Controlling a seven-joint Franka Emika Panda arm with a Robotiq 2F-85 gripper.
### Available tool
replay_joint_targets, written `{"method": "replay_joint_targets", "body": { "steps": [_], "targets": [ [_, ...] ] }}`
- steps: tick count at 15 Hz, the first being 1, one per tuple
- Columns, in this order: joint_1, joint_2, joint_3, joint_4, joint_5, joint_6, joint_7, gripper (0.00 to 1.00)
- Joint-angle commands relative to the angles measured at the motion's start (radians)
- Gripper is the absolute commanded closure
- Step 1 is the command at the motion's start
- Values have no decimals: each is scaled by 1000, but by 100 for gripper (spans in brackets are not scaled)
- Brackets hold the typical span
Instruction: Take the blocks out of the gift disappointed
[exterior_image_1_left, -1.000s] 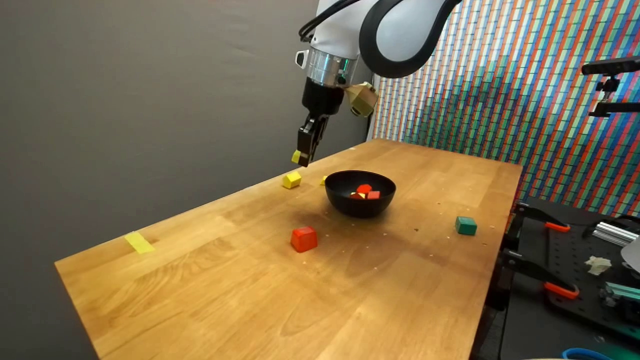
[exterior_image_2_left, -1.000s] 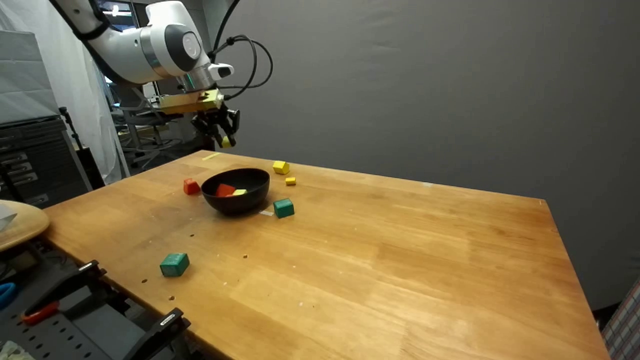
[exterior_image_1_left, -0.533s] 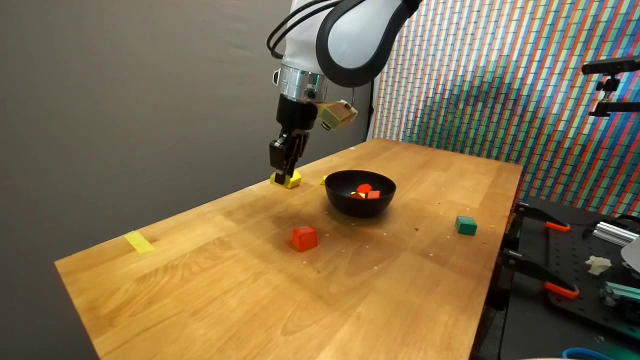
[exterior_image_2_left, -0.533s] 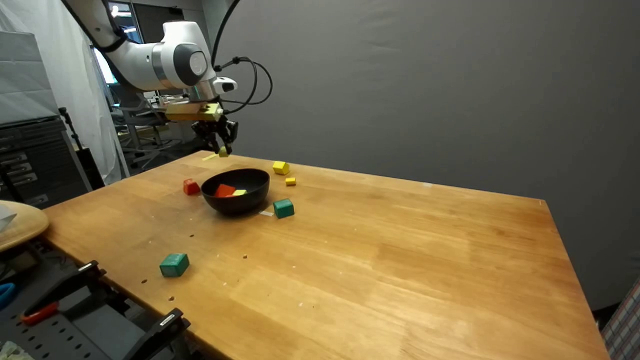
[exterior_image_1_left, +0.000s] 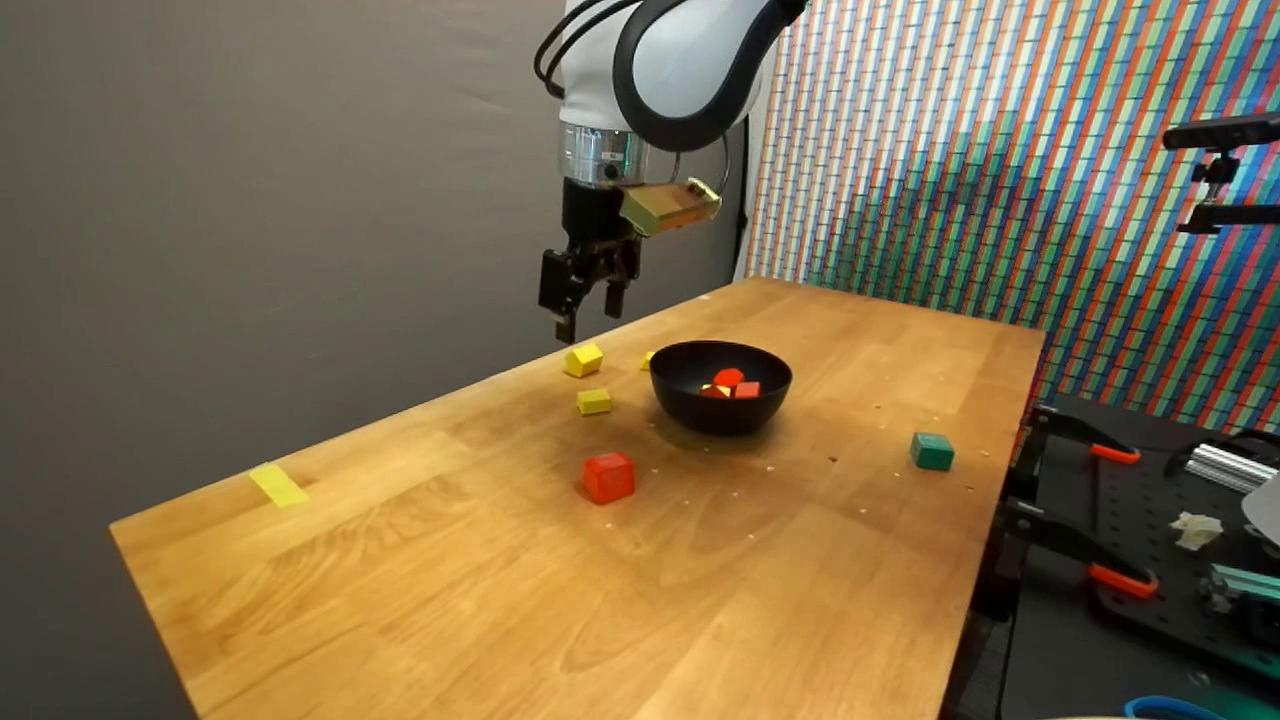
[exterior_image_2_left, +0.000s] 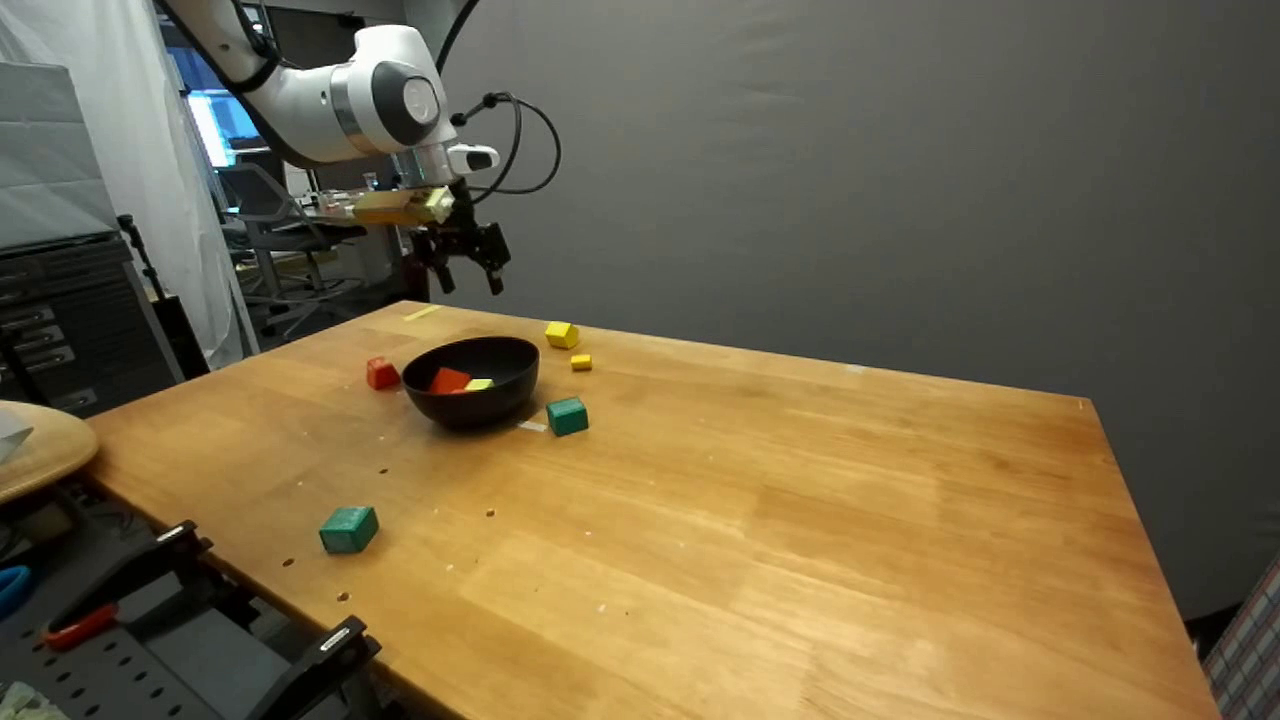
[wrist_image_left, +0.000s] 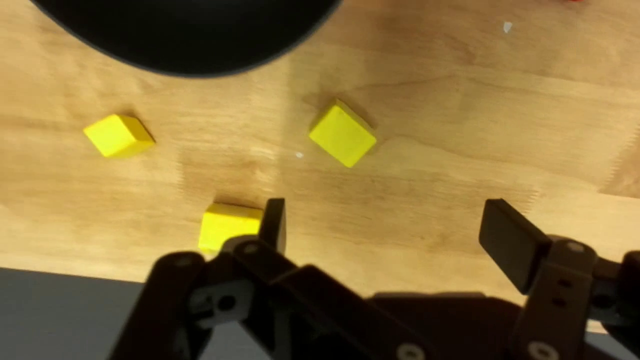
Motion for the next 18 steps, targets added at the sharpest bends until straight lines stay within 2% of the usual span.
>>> {"method": "replay_joint_targets", "body": {
  "steps": [1,3,6,11,12,18],
  "targets": [
    [66,-83,-67,-53,-64,-177,173,0],
    [72,-103,-67,-70,-73,-282,260,0],
    [54,-116,-45,-105,-34,-361,372,0],
    [9,-111,-35,-194,58,-234,546,0],
    [16,-78,-30,-144,17,-292,494,0],
    [11,-93,-51,-192,13,-218,582,0]
  ]
}}
